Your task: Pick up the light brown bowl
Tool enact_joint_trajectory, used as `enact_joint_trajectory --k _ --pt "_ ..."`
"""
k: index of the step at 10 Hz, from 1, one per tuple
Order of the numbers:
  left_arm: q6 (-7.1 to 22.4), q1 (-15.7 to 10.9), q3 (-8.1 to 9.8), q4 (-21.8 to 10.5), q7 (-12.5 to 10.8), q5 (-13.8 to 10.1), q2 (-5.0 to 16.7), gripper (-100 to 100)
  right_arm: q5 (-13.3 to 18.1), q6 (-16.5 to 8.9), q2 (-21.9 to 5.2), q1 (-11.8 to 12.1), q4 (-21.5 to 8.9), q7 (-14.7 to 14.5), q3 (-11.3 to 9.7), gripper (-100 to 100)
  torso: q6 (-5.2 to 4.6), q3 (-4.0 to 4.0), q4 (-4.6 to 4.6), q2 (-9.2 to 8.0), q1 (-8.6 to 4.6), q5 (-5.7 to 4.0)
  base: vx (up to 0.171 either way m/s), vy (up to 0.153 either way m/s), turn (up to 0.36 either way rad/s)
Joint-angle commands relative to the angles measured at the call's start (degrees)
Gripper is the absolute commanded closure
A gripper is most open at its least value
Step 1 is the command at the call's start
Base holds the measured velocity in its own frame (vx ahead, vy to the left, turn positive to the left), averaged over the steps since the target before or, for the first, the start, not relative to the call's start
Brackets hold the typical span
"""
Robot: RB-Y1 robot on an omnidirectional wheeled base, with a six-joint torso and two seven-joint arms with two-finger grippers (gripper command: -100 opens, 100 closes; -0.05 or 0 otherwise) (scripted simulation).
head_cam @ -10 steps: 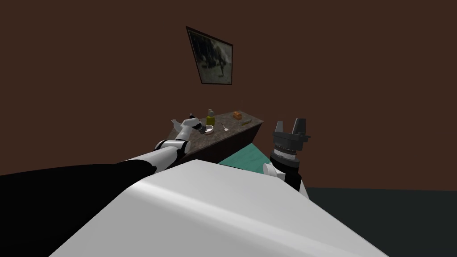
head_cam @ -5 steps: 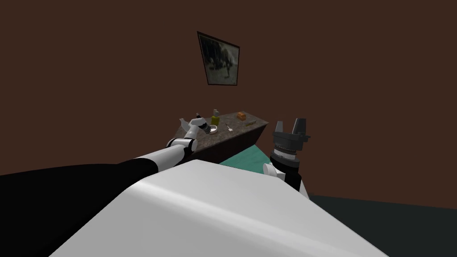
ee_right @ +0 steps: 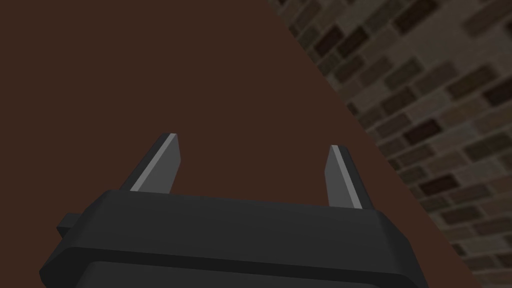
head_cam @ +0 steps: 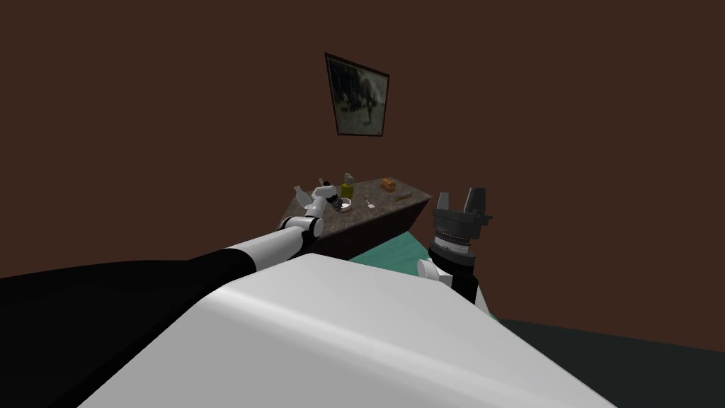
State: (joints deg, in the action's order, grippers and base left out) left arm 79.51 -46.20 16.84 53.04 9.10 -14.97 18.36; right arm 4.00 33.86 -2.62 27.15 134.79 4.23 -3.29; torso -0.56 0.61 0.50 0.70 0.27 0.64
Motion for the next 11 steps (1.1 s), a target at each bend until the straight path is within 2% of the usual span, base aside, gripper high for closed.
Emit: enact_joint_trajectory --k 1,2,3,4,5,6,7,8,9,10,11 --pt "0.00 -1.10 0.07 -0.24 0.09 1.75 -1.01 100 0.00 0.00 0.00 0.00 0.00 0.00 0.00 0 0.00 0.00 0.00 0.00 0.00 0.00 -0.006 0.013 -0.044" --pt "0.53 -3.74 1.25 -2.37 -0.33 3.99 -3.63 100 0.00 0.00 0.01 0.00 0.00 0.00 -0.01 0 0.04 0.01 0.00 0.01 -0.16 -0.06 -0.024 0.077 0.272" --pt "0.53 -4.59 1.25 -2.37 -0.33 5.59 -5.50 100 0.00 0.00 0.00 0.01 0.01 0.00 0.00 0 0.20 -0.06 -0.03 -0.09 0.04 -0.05 -0.024 0.098 0.137" --pt "0.53 -5.75 1.25 -2.37 -0.33 7.36 -6.69 100 0.00 0.00 0.00 0.00 0.00 0.00 0.00 0 0.06 -0.08 -0.04 -0.12 0.11 -0.01 -0.007 0.066 -0.038" --pt "0.53 -5.75 1.25 -2.37 -0.33 7.82 -6.69 100 0.00 0.00 0.00 0.00 0.00 0.00 0.00 0 0.00 -0.09 -0.09 -0.08 -0.04 -0.07 0.005 0.023 -0.037" --pt "1.07 -7.81 2.43 -3.75 -0.76 10.13 -9.42 100 0.00 0.00 0.01 0.00 0.00 0.00 -0.01 0 0.03 -0.06 -0.06 -0.05 -0.18 -0.10 -0.023 0.088 0.217" --pt "1.07 -9.74 2.43 -4.49 -0.76 11.86 -11.20 100 0.00 0.00 0.00 0.01 0.01 0.00 0.00 0 0.10 -0.11 -0.09 -0.14 0.00 -0.09 -0.020 0.102 0.144" --pt "1.07 -10.40 2.43 -4.49 -0.76 13.71 -12.36 100 0.00 0.00 0.00 0.00 0.00 0.00 0.00 0 0.03 -0.12 -0.09 -0.15 0.05 -0.06 -0.005 0.053 -0.002" --pt "1.60 -12.77 3.61 -6.61 -1.18 15.50 -14.50 100 0.00 0.00 0.00 0.00 0.00 0.00 0.00 0 0.00 -0.14 -0.13 -0.13 -0.11 -0.11 -0.007 0.118 0.192" --pt "1.60 -15.04 3.61 -6.61 -1.18 16.99 -15.56 100 0.00 0.00 0.00 0.01 0.00 0.00 0.00 0 0.10 -0.14 -0.13 -0.15 0.10 -0.10 -0.017 0.117 0.150" --pt "1.60 -15.04 3.61 -7.20 -1.18 18.57 -16.78 100 0.00 0.00 0.00 0.00 0.00 0.00 0.00 0 0.07 -0.21 -0.21 -0.21 0.12 -0.10 0.001 0.053 0.000"
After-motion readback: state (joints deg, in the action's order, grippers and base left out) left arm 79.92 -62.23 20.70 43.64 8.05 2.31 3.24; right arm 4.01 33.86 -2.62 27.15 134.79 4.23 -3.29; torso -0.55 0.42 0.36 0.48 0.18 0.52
